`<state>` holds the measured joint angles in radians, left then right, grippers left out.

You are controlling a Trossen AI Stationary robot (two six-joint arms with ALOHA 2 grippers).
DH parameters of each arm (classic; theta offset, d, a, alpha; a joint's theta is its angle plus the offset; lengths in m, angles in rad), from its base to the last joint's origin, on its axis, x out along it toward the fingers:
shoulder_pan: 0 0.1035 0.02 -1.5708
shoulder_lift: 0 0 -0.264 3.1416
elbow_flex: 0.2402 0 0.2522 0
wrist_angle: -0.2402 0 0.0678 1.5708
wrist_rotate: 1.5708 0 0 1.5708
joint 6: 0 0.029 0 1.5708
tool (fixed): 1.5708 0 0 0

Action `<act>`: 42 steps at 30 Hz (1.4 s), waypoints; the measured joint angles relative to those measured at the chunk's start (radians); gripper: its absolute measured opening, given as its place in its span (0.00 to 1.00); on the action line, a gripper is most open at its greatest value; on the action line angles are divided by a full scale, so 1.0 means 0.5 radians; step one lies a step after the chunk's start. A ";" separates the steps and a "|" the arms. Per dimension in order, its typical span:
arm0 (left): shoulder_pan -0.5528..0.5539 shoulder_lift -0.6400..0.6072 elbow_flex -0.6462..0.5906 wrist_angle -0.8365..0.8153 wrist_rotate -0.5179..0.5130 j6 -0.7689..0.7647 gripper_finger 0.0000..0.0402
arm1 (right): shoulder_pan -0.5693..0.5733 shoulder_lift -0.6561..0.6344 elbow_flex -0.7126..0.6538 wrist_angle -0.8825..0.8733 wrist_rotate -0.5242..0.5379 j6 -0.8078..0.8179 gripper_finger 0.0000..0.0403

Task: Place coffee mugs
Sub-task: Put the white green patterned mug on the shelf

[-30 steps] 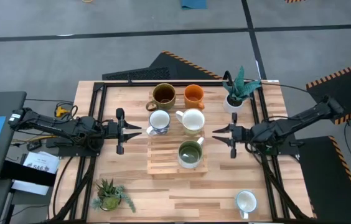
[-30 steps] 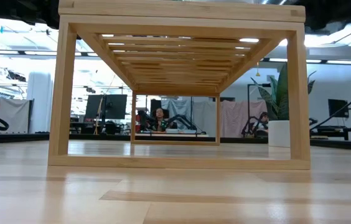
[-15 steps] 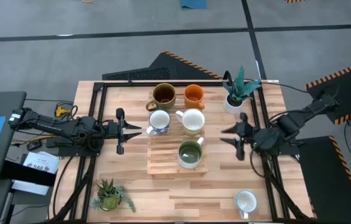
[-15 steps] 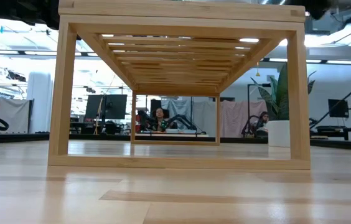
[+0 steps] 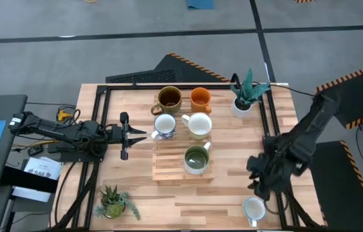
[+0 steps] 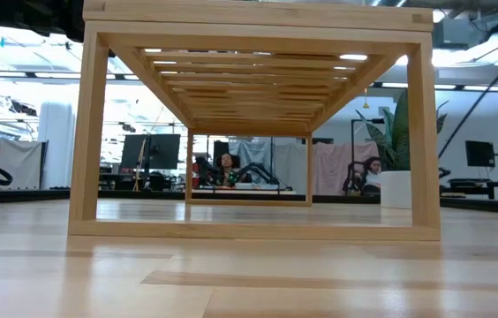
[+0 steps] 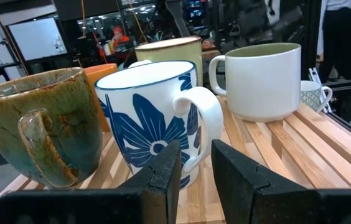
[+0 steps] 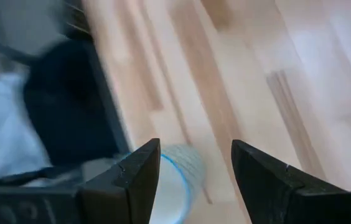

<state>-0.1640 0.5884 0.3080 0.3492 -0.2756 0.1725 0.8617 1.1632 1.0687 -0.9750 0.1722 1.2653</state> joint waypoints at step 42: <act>-0.001 0.000 0.000 -0.002 0.000 0.014 0.19 | 0.003 0.871 -0.001 0.096 -0.558 -0.501 0.53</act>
<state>-0.1642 0.5884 0.3080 0.3485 -0.2756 0.1795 0.8632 1.5988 1.0683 -0.9268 -0.1070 1.0146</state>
